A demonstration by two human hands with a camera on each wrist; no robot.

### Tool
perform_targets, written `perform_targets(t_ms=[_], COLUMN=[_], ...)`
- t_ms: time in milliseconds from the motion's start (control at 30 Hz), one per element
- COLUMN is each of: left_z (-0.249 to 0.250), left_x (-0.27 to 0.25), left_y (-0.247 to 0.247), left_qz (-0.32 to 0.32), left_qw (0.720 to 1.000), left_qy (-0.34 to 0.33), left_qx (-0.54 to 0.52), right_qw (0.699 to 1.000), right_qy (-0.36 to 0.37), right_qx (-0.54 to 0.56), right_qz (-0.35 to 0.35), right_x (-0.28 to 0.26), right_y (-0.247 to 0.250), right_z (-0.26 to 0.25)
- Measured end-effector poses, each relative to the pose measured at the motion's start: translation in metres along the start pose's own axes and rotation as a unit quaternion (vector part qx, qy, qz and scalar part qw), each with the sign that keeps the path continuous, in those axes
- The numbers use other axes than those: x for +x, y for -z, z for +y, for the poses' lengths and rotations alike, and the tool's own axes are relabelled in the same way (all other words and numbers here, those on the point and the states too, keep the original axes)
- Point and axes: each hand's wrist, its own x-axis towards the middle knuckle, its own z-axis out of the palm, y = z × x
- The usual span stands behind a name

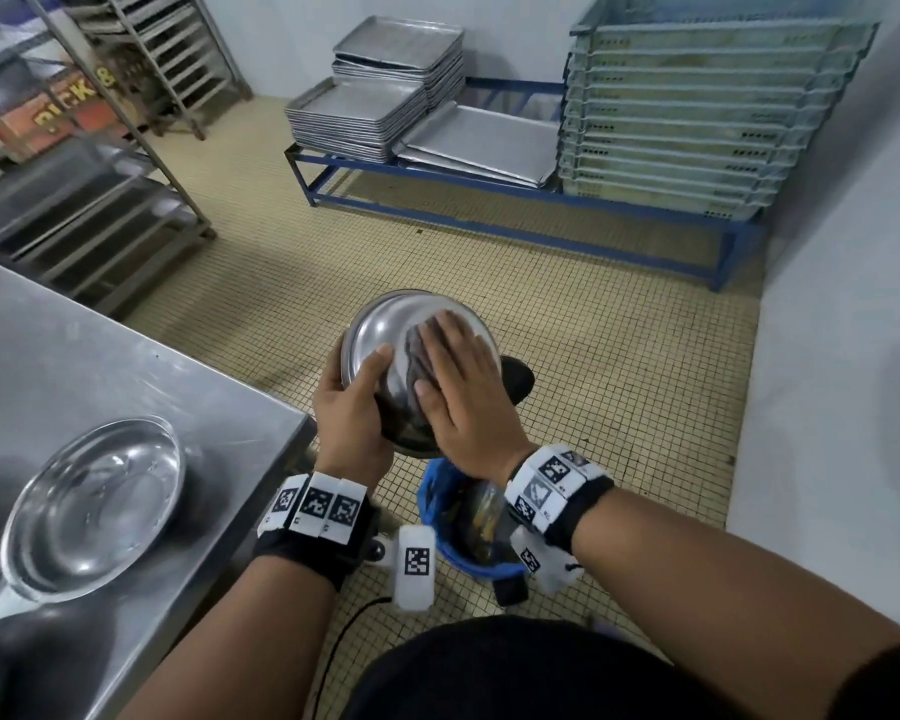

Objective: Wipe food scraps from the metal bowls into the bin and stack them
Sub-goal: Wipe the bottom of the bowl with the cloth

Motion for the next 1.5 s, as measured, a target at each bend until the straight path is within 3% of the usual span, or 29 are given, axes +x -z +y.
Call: perform_targets(t_ms=[67,133,300,367,433,533,600,667,733,800,933,967,1100,1267,1433,1500], left_z=[0.003,0.005,-0.001,-0.005,-0.005,0.005,0.012,0.015,0.012,0.004,-0.002,-0.002,-0.002,0.001,-0.003,-0.001], left_x=[0.006,0.009,0.002,0.0,0.002,0.011,0.017,0.019,0.017,0.012,0.005,0.005,0.002,0.009,0.001,0.002], left_y=[-0.001,-0.001,-0.003,-0.004,-0.005,-0.004,-0.003,-0.002,-0.001,-0.003,-0.005,-0.005,-0.002,0.001,-0.003,-0.006], left_qz=[0.007,0.009,-0.021,-0.037,-0.033,-0.001,-0.008,-0.015,-0.018,-0.03,-0.049,-0.055,-0.071,-0.062,-0.078,-0.07], left_qw=[1.0,1.0,0.999,0.999,0.999,1.0,0.999,0.998,0.998,0.997,0.995,0.994,0.991,0.992,0.99,0.992], left_qy=[-0.013,-0.022,-0.008,-0.012,-0.017,-0.027,-0.043,-0.049,-0.043,-0.041,-0.04,-0.044,-0.049,-0.058,-0.059,-0.056], left_qx=[-0.003,0.008,0.024,0.034,0.031,0.002,0.005,0.021,0.043,0.066,0.078,0.086,0.1,0.09,0.098,0.094], right_qw=[0.999,1.0,0.984,0.988,0.997,0.999,0.999,0.998,0.988,0.977,0.995,0.995,0.969,0.997,0.973,0.982], right_qy=[0.036,0.02,-0.15,-0.13,-0.059,0.033,0.043,-0.003,-0.117,-0.174,-0.051,-0.052,-0.18,-0.052,-0.185,-0.146], right_qx=[-0.004,0.011,0.096,0.065,0.019,0.009,0.018,0.05,0.095,0.118,0.07,0.072,0.145,0.055,0.127,0.092], right_qz=[-0.012,0.005,0.027,0.043,0.04,-0.012,-0.006,0.022,0.031,0.035,0.05,0.051,0.087,0.03,0.058,0.079], right_x=[-0.019,-0.031,0.005,0.022,0.026,0.005,-0.012,-0.016,-0.006,0.01,0.017,0.017,0.03,0.004,0.039,0.041], right_y=[-0.005,-0.008,0.002,0.008,0.009,0.001,-0.007,-0.011,-0.01,-0.005,0.0,0.0,0.002,-0.004,0.005,0.007], right_z=[0.002,0.01,0.018,0.014,0.007,0.003,0.008,0.016,0.017,0.014,0.005,0.007,0.018,0.0,0.003,-0.003])
